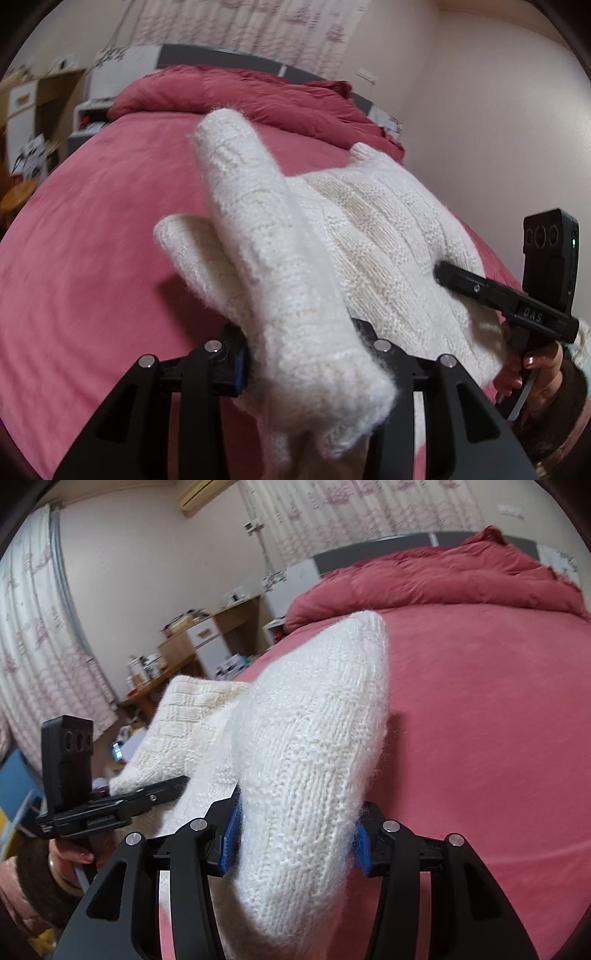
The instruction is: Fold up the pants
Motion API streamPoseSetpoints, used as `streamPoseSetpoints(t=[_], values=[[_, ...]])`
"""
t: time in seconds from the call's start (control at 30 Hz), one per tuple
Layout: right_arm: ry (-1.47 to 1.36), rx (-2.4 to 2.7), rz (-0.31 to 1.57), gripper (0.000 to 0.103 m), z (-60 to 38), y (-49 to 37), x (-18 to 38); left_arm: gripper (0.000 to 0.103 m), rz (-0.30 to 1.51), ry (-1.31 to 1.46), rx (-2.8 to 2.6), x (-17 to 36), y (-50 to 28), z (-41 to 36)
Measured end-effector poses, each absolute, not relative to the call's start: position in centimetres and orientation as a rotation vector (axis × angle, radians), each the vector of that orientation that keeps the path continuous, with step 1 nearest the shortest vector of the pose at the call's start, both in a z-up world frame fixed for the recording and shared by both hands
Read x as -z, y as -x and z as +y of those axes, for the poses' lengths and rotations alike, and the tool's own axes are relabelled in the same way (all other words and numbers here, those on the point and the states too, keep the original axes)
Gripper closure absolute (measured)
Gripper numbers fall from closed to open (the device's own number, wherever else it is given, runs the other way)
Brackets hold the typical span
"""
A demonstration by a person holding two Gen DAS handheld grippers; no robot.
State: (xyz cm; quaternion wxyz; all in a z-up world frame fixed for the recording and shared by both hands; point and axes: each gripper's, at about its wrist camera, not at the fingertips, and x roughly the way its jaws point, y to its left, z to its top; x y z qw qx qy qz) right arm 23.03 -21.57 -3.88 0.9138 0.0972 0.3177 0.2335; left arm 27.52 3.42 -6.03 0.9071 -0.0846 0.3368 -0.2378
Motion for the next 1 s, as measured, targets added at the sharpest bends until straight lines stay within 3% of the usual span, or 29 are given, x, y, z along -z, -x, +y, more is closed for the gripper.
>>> streamPoseSetpoints(t=[0.27, 0.33, 0.5, 0.83, 1.0], values=[[-0.280, -0.323, 0.685, 0.053, -27.1, -27.5, 8.0, 0.063, 0.765, 0.198, 0.477, 9.0, -33.0, -0.5], [-0.330, -0.285, 0.778, 0.044, -28.5, -29.1, 10.5, 0.058, 0.789, 0.227, 0.461, 10.1, -33.3, -0.6], [-0.426, -0.313, 0.807, 0.038, -30.3, -28.9, 11.0, 0.042, 0.795, 0.377, 0.463, 12.3, -31.6, 1.7], [-0.414, -0.214, 0.795, 0.037, -30.7, -23.3, 9.2, 0.039, 0.715, 0.437, 0.459, 12.3, -25.2, 2.9], [-0.314, -0.127, 0.883, 0.037, -30.1, -22.3, 10.5, 0.040, 0.780, 0.295, 0.366, 13.3, -25.0, 1.9]])
